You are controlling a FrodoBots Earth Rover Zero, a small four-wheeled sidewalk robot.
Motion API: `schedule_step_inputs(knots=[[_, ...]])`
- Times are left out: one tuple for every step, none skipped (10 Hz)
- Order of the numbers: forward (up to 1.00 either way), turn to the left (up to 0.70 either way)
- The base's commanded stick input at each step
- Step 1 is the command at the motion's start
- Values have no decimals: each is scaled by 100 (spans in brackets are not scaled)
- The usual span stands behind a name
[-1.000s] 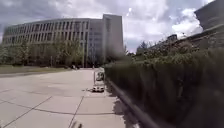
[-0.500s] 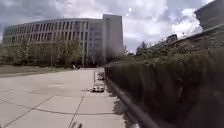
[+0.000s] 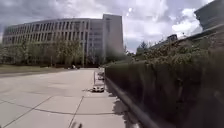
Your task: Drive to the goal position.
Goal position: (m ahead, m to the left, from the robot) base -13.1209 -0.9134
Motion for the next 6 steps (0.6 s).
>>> schedule_step_inputs(knots=[[6, 0], [6, 0], [6, 0], [6, 0], [6, 0], [6, 0]])
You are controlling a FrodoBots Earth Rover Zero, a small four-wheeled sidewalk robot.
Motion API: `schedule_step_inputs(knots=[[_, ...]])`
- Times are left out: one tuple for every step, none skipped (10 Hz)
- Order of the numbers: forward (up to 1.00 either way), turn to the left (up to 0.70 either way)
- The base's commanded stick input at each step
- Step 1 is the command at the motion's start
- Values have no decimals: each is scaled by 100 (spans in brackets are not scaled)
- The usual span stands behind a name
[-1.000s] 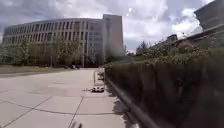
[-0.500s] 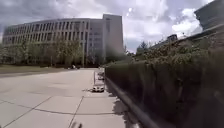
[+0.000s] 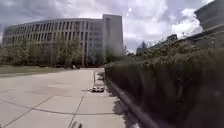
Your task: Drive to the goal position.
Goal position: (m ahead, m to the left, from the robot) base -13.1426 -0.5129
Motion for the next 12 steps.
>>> schedule_step_inputs(knots=[[6, 0], [6, 0], [6, 0], [5, 0], [6, 0], [5, 0], [6, 0], [6, 0], [6, 0], [5, 0], [6, 0], [6, 0]])
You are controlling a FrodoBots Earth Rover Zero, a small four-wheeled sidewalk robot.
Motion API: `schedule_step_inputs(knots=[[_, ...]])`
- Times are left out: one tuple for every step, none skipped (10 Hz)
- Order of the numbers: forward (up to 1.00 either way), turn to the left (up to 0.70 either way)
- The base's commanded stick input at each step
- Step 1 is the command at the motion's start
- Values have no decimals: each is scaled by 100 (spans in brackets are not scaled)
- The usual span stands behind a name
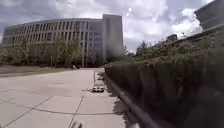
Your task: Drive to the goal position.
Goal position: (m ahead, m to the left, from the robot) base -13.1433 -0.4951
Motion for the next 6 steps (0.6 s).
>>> schedule_step_inputs(knots=[[5, 0], [6, 0], [6, 0], [6, 0], [6, 0], [6, 0]])
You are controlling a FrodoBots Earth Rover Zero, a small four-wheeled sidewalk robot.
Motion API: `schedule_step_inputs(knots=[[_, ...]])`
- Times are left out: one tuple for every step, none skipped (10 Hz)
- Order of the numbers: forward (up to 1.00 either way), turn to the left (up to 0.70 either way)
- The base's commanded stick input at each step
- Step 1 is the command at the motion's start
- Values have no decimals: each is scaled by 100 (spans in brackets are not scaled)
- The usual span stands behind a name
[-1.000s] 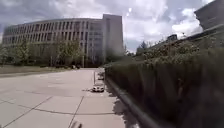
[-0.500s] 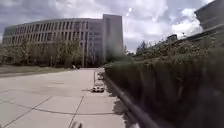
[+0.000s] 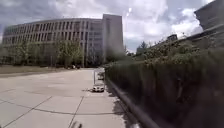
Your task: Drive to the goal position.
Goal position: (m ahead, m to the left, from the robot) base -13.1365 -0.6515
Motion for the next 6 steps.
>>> schedule_step_inputs(knots=[[6, 0], [6, 0], [6, 0], [6, 0], [6, 0], [6, 0]])
